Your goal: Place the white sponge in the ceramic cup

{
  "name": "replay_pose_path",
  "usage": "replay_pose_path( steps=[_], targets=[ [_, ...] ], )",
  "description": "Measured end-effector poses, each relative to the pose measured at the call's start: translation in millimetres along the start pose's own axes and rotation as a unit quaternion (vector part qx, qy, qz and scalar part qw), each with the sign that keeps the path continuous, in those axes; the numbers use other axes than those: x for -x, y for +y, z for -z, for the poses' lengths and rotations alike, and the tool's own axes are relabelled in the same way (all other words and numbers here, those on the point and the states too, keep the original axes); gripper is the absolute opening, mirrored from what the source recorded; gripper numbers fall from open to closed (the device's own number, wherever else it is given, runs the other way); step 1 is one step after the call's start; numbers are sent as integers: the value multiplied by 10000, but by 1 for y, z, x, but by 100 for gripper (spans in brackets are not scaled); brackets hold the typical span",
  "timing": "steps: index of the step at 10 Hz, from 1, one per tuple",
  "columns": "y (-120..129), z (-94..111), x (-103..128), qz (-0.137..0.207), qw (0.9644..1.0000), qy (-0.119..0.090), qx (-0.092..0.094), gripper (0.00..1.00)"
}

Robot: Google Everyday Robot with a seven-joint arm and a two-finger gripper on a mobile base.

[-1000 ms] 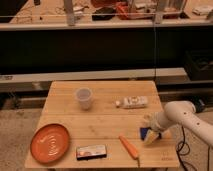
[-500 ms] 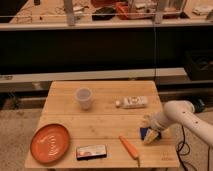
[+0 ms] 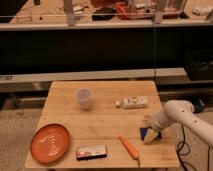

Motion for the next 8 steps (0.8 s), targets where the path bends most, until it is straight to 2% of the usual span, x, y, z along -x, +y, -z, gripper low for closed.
replay_pose_path(
  steps=[2, 6, 8],
  targets=[
    [-1, -1, -3, -16, 10000, -14, 8, 79],
    [-5, 1, -2, 25, 10000, -28, 45, 48],
    [-6, 0, -5, 39, 10000, -31, 55, 45]
  ],
)
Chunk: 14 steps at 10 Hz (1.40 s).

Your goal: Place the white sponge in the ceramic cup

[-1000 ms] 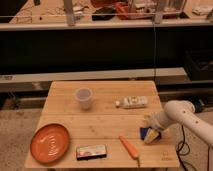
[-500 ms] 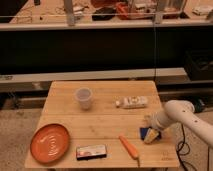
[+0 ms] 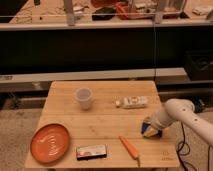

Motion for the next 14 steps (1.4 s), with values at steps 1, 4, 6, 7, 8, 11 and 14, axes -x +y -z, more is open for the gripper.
replay_pose_path(
  steps=[1, 4, 6, 7, 8, 11, 14],
  targets=[
    [-1, 3, 2, 59, 10000, 23, 6, 34],
    [-6, 25, 26, 231, 9997, 62, -24, 8],
    [-9, 34, 37, 346, 9994, 93, -26, 5],
    [-11, 37, 43, 412, 9991, 99, -27, 5],
    [-15, 45, 56, 520, 9986, 98, -44, 5],
    [-27, 62, 98, 834, 9965, 81, -48, 5],
    [-36, 65, 137, 1088, 9940, 78, -73, 5]
  ],
)
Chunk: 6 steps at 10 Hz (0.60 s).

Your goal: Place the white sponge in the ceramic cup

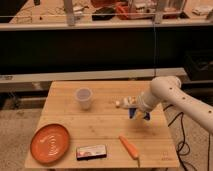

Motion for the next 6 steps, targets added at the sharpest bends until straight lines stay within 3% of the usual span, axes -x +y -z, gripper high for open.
replay_pose_path(
  steps=[4, 6],
  targets=[
    [-22, 15, 43, 231, 9997, -40, -3, 5],
    [-29, 18, 54, 258, 9997, -25, 0, 5]
  ],
)
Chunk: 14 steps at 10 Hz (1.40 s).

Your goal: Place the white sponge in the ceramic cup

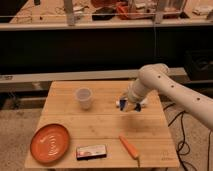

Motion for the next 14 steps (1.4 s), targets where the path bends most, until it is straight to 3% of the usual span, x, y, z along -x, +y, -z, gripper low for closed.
replay_pose_path(
  steps=[10, 12, 14],
  targets=[
    [-46, 8, 77, 340, 9994, -81, 63, 5],
    [-57, 6, 105, 464, 9988, -90, 82, 5],
    [-67, 9, 119, 533, 9985, -107, 86, 5]
  ],
)
